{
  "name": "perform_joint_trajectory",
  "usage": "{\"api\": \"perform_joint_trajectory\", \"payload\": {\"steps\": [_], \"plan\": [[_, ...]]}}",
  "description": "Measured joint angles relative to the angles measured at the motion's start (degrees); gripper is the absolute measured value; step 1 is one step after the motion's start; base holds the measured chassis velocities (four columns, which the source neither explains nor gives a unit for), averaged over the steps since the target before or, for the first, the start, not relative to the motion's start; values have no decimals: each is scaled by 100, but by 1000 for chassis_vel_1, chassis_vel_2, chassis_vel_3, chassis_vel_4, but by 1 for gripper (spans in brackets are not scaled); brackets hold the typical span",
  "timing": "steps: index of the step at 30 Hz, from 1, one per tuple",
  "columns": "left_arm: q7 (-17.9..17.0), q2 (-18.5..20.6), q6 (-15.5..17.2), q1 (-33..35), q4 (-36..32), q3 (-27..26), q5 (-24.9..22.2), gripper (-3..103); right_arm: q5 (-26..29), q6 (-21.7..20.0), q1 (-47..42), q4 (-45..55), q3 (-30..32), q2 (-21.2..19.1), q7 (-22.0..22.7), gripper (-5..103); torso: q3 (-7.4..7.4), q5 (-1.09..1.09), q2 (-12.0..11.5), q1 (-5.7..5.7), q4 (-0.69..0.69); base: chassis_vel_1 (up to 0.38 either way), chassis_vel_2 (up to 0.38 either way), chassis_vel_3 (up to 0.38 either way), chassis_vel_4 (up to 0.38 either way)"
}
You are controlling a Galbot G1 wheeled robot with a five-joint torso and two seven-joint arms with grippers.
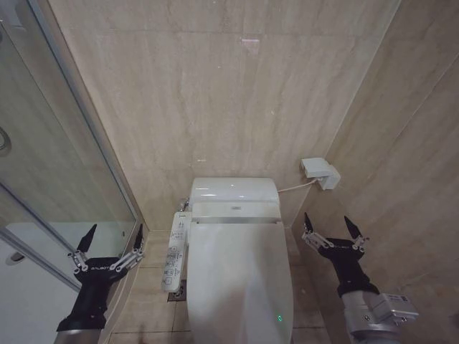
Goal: Open the toilet lid, clean the toilet bowl with a toilet brush, close the toilet lid, and flush.
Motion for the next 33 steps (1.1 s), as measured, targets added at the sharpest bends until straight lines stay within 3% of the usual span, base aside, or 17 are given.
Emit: {"api": "perform_joint_trajectory", "payload": {"steps": [23,33], "plan": [[-2,5,-6,-9,20,12,7,100,0,0,0,0,0,0,0,100,1,0,-1,2,0,1,-5,-3,3],[-2,6,-5,-10,25,11,2,100,0,0,0,0,0,0,0,100,0,2,-1,-1,-1,135,-134,-137,121]]}}
